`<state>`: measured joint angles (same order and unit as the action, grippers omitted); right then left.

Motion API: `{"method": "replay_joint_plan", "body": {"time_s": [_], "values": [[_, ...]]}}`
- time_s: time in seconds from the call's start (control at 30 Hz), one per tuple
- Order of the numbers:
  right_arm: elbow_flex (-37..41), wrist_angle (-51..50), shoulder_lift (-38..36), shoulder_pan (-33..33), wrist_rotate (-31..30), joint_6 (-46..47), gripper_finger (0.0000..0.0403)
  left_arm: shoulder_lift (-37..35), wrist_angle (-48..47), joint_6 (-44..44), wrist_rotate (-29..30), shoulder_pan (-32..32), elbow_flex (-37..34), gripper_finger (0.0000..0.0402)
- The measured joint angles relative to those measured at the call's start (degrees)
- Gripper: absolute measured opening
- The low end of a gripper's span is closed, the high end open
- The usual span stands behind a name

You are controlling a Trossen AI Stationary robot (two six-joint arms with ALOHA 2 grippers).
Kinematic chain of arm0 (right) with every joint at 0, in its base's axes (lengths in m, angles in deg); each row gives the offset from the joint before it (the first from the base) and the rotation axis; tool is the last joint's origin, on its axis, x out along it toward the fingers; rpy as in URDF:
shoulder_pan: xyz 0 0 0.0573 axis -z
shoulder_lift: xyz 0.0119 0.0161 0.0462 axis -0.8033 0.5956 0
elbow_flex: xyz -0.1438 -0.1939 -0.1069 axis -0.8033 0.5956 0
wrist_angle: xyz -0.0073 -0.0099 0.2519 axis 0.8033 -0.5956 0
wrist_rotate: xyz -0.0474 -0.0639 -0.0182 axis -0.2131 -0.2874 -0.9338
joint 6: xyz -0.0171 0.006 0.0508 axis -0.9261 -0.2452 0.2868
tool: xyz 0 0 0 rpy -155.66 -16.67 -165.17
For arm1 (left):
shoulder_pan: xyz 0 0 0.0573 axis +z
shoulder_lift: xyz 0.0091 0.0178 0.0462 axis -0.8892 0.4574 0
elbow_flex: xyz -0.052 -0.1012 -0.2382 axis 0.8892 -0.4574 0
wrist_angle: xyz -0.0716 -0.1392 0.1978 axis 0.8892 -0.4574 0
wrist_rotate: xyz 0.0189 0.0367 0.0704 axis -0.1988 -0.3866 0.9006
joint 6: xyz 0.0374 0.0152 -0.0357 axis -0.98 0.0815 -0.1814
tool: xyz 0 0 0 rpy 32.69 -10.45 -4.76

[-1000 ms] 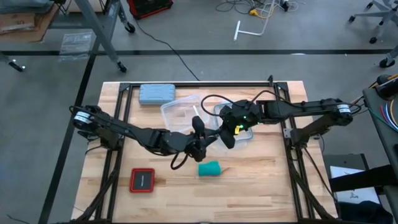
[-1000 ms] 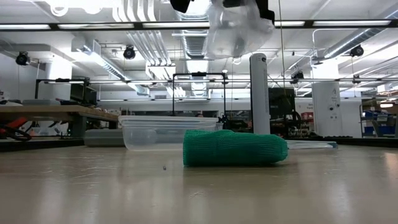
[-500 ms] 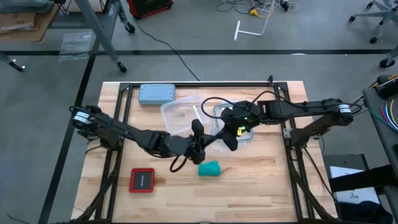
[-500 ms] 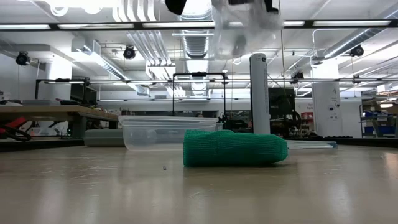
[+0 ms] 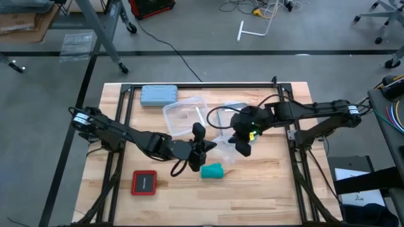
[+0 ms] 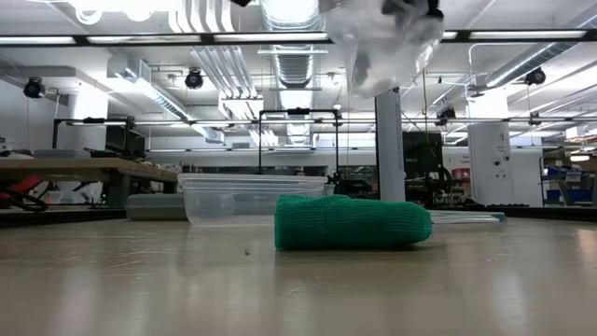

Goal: Roll bandage
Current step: Open the transparent zip bag

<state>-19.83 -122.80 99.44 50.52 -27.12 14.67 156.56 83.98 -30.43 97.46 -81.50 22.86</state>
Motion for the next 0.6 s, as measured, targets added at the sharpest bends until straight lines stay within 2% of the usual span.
{"method": "replay_joint_plan", "body": {"time_s": [0.17,0.3,0.47,0.6], "values": [[0.04,-4.73,0.49,-0.47,-5.06,-0.77,0.0000,-0.26,0.35,0.46,-0.46,-0.02,1.23,0.0000],[0.09,-4.29,0.49,-0.53,-5.93,-3.21,0.0000,-0.26,0.34,3.10,-3.66,0.00,1.40,0.0000],[0.15,-1.50,0.12,-0.47,-1.26,-3.73,0.0005,-0.28,0.23,4.94,-4.03,-0.05,1.39,0.0000],[0.22,0.90,-0.78,-0.47,1.32,-3.72,0.0036,-0.31,-0.30,6.11,-3.48,-0.05,1.33,0.0000]]}}
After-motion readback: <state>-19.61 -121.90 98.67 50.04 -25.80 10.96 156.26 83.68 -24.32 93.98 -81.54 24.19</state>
